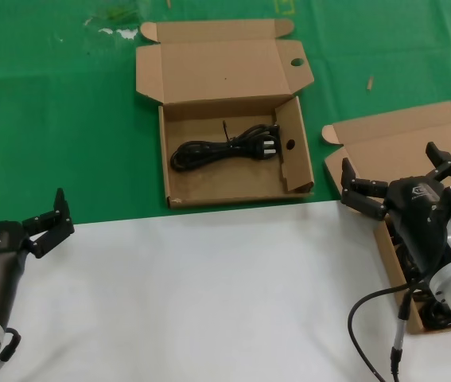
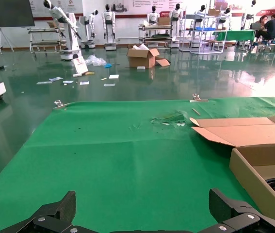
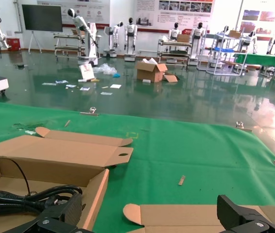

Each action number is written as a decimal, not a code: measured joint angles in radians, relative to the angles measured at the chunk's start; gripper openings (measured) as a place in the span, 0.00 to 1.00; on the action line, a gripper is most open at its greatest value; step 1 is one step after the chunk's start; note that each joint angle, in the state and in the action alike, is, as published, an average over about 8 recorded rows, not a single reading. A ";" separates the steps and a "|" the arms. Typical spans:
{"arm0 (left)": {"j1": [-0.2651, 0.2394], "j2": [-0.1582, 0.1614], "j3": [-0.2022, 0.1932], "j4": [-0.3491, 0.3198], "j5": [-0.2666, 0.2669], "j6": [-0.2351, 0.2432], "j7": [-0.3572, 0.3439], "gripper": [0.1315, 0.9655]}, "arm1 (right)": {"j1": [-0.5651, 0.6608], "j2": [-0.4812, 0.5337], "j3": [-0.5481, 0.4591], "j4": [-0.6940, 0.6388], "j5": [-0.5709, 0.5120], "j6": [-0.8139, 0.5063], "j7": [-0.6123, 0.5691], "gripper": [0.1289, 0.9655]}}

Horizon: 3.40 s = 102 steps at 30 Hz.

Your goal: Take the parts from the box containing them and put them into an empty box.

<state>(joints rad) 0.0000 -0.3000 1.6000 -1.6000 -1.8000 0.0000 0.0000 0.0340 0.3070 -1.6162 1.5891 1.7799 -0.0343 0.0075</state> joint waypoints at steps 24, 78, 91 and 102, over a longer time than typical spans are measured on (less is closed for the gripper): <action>0.000 0.000 0.000 0.000 0.000 0.000 0.000 1.00 | 0.000 0.000 0.000 0.000 0.000 0.000 0.000 1.00; 0.000 0.000 0.000 0.000 0.000 0.000 0.000 1.00 | 0.000 0.000 0.000 0.000 0.000 0.000 0.000 1.00; 0.000 0.000 0.000 0.000 0.000 0.000 0.000 1.00 | 0.000 0.000 0.000 0.000 0.000 0.000 0.000 1.00; 0.000 0.000 0.000 0.000 0.000 0.000 0.000 1.00 | 0.000 0.000 0.000 0.000 0.000 0.000 0.000 1.00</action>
<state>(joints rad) 0.0000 -0.3000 1.6000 -1.6000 -1.8000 0.0000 0.0000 0.0340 0.3071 -1.6162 1.5891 1.7799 -0.0343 0.0075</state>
